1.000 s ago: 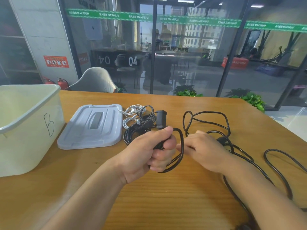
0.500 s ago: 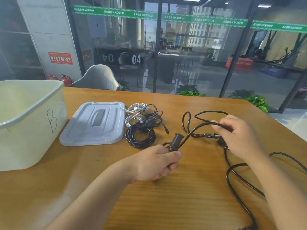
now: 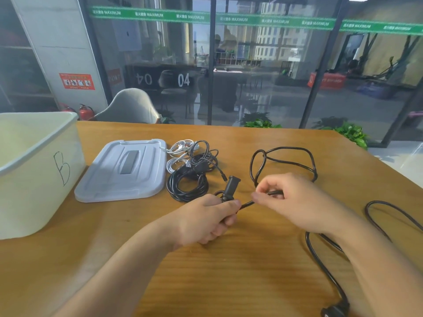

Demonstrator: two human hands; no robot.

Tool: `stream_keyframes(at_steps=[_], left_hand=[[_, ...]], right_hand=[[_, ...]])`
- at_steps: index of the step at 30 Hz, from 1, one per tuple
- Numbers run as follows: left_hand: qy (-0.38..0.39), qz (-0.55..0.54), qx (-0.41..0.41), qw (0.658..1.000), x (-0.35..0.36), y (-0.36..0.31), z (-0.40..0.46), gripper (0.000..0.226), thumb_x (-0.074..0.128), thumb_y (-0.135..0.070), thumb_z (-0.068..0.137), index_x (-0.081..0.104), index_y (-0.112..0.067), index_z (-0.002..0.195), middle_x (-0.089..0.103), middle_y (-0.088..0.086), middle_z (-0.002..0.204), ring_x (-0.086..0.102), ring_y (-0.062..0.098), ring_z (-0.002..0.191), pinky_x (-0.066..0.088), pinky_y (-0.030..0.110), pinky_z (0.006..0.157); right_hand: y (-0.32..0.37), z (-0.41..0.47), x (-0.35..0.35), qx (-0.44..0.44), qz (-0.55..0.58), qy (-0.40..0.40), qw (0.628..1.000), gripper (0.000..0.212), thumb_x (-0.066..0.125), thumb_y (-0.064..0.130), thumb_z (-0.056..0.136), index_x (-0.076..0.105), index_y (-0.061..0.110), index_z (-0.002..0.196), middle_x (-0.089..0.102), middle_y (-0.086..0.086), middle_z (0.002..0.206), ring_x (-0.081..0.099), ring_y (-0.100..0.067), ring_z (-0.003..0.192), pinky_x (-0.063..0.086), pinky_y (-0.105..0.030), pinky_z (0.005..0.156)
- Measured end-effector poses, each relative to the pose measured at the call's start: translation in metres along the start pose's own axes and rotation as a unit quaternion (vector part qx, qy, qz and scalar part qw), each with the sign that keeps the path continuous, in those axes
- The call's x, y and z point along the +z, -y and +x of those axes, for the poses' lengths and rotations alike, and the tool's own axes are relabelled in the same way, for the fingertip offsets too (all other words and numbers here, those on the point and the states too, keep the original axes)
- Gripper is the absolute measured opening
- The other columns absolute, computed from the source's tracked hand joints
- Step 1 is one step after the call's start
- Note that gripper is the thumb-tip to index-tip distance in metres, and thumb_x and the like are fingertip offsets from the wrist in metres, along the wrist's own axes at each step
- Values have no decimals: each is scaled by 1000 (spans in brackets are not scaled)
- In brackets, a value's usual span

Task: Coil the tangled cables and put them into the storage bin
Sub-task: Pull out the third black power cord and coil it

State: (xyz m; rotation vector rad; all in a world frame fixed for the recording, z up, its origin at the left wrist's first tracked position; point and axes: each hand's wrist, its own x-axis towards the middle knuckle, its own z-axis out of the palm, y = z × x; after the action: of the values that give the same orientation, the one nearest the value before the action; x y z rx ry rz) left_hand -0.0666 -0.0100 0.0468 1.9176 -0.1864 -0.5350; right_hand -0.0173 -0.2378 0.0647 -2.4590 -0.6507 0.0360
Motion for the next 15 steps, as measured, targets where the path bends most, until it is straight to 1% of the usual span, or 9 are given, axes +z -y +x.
stream_keyframes(at_steps=[1,2,3,4,5,7,9,12,15], left_hand=[[-1,0,0,1000,0,0,0,41,41,-45,109,47,-18,79,31,-5,61,22,13,53,16,23,47],[-1,1,1,1000,0,0,0,41,41,-45,110,47,-18,80,31,-5,62,22,13,53,16,23,47],[-1,2,3,1000,0,0,0,41,41,-45,110,47,-17,80,30,-4,62,22,13,53,16,23,47],[-1,3,7,1000,1,0,1,41,40,-44,110,47,-16,81,30,-4,62,22,13,52,16,24,47],[-2,5,9,1000,1,0,1,41,40,-44,110,47,-16,81,30,-5,61,22,13,52,16,24,48],[-1,4,9,1000,4,0,3,40,41,-44,109,47,-16,81,30,-5,60,23,13,51,17,24,48],[0,-7,8,1000,4,1,4,41,42,-45,109,47,-17,79,30,-5,60,22,13,51,17,23,47],[-20,-30,8,999,1,3,7,41,43,-46,108,48,-17,79,30,-4,60,23,13,51,17,22,45],[-73,-42,20,996,-1,7,10,44,44,-48,108,50,-12,82,31,-3,58,26,14,50,19,22,44]], right_hand=[[0,-2,-1,9,-21,11,1000,32,60,59,95,68,33,79,58,13,55,44,-7,46,35,-23,49],[1,-3,0,15,-33,7,999,34,59,60,95,68,32,78,59,10,55,47,-13,46,37,-29,50],[3,-3,1,17,-38,-18,999,34,59,60,95,68,33,77,64,7,57,54,-17,49,41,-34,52],[5,-3,4,10,-39,-58,998,34,58,60,95,68,34,77,66,7,59,58,-17,52,45,-37,54],[8,-2,9,-5,-40,-102,994,33,58,59,96,68,34,76,65,10,57,57,-11,50,45,-36,53],[14,0,18,-46,-38,-182,981,34,57,56,98,66,33,75,55,13,49,49,-12,46,35,-31,47],[18,0,24,-76,-33,-226,971,35,56,54,99,65,31,75,46,7,45,42,-15,45,30,-31,46],[24,-3,29,-96,16,-230,968,35,54,53,101,62,30,75,41,7,46,37,-14,45,25,-27,46],[34,-6,36,-114,82,-184,973,36,48,50,106,64,31,80,47,13,53,41,-9,48,27,-20,49]])
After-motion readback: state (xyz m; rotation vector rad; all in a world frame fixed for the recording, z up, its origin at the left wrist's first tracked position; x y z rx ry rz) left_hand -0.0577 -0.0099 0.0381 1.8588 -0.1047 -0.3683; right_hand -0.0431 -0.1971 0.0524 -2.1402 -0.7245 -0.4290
